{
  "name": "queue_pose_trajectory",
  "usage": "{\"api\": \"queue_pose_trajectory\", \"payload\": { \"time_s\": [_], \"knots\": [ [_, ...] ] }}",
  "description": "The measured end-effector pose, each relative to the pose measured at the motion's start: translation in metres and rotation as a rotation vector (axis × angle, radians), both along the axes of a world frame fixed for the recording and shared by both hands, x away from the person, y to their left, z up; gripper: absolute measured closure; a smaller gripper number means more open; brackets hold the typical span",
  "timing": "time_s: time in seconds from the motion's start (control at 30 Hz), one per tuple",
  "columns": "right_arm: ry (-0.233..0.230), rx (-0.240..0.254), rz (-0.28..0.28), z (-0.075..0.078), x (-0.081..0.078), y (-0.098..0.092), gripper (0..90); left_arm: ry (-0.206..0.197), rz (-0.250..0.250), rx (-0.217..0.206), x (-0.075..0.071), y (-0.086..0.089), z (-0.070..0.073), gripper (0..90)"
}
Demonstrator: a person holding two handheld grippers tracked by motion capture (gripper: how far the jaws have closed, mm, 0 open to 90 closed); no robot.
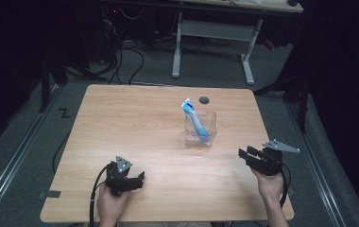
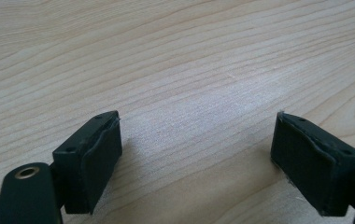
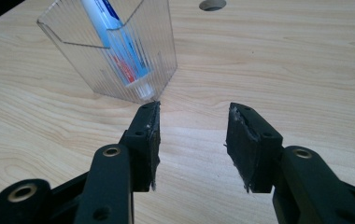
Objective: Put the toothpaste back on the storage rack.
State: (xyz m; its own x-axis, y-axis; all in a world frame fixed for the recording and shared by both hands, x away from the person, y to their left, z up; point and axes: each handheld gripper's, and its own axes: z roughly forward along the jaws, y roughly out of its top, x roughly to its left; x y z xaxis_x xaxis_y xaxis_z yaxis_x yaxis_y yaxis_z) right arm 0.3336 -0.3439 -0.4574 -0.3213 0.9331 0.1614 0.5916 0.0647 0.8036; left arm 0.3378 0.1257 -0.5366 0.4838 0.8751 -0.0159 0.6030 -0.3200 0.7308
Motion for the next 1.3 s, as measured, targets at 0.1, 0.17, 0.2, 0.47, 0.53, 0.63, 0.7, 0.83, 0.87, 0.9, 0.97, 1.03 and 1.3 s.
{"api": "queue_pose_trajectory", "payload": {
  "time_s": [0.1, 0.17, 0.2, 0.47, 0.53, 0.63, 0.7, 0.83, 0.87, 0.9, 0.97, 1.03, 1.3],
  "knots": [
    [0.013, -0.004, -0.005, -0.004, 0.001, 0.001, 54.8, 0.0, 0.0, 0.0, 0.0, 0.0, 0.0, 16.7],
    [0.017, -0.009, -0.003, -0.007, 0.001, 0.001, 54.8, 0.0, 0.0, 0.0, 0.0, 0.0, 0.0, 16.7],
    [0.021, -0.005, -0.006, -0.009, 0.001, 0.001, 54.8, 0.0, 0.0, 0.0, 0.0, 0.0, 0.0, 16.7],
    [0.048, -0.023, -0.008, -0.018, 0.003, 0.004, 54.6, 0.0, 0.0, 0.0, 0.0, 0.0, 0.0, 16.7],
    [0.05, -0.029, -0.009, -0.02, 0.004, 0.004, 54.5, 0.0, 0.0, 0.0, 0.0, 0.0, 0.0, 16.7],
    [0.059, -0.038, -0.009, -0.023, 0.005, 0.005, 54.3, 0.0, 0.0, 0.0, 0.0, 0.0, 0.0, 16.7],
    [0.063, -0.043, -0.009, -0.026, 0.006, 0.006, 54.0, 0.0, 0.0, 0.0, 0.0, 0.0, 0.0, 16.7],
    [0.071, -0.061, -0.01, -0.03, 0.007, 0.008, 53.5, 0.0, 0.0, 0.0, 0.0, 0.0, 0.0, 16.7],
    [0.076, -0.063, -0.012, -0.031, 0.008, 0.008, 53.4, 0.0, 0.0, 0.0, 0.0, 0.0, 0.0, 16.7],
    [0.082, -0.07, -0.012, -0.032, 0.008, 0.009, 53.2, 0.0, 0.0, 0.0, 0.0, 0.0, 0.0, 16.7],
    [0.089, -0.083, -0.007, -0.035, 0.009, 0.01, 53.1, 0.0, 0.0, 0.0, 0.0, 0.0, 0.0, 16.7],
    [0.094, -0.091, -0.007, -0.038, 0.011, 0.011, 53.0, 0.0, 0.0, 0.0, 0.0, 0.0, 0.0, 16.7],
    [0.114, -0.112, -0.013, -0.048, 0.014, 0.013, 51.8, 0.002, -0.001, 0.0, 0.0, 0.0, 0.0, 16.7]
  ]
}}
